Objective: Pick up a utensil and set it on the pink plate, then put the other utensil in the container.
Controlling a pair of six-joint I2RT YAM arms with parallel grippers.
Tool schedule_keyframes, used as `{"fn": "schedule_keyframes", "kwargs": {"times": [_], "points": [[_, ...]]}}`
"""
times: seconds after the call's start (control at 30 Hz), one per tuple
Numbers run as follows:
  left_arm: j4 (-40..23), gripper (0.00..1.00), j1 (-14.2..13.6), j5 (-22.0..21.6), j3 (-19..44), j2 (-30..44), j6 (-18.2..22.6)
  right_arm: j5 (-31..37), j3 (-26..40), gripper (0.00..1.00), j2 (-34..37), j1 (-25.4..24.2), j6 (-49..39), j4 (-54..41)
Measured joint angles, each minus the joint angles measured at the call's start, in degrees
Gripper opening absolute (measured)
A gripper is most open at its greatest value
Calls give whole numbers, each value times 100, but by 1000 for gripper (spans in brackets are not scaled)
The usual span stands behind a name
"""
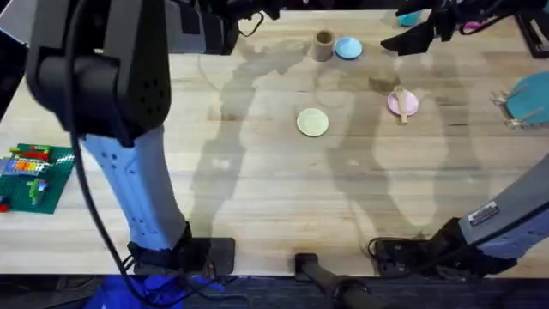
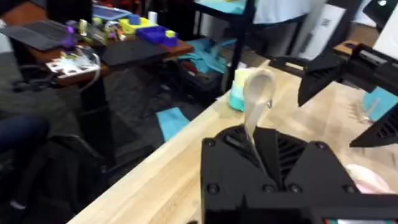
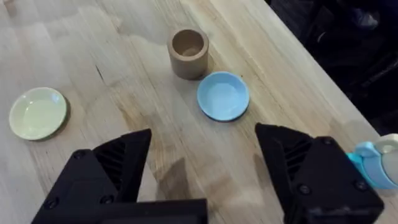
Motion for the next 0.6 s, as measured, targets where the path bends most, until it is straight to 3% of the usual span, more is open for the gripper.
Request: {"fn": "schedule_keyframes", "kwargs": {"times": [0.27, 0.4, 0.6], "points": [[-1, 41, 352, 991, 1318, 836, -417, -1, 0, 996, 0, 0, -1, 155], [21, 41, 326, 1342, 1748, 1109, -589, 0, 0, 996, -1, 0, -1, 195], [-1, 41, 143, 1714, 1814, 1333, -708, -1, 0, 996, -2, 0, -1, 199]]}}
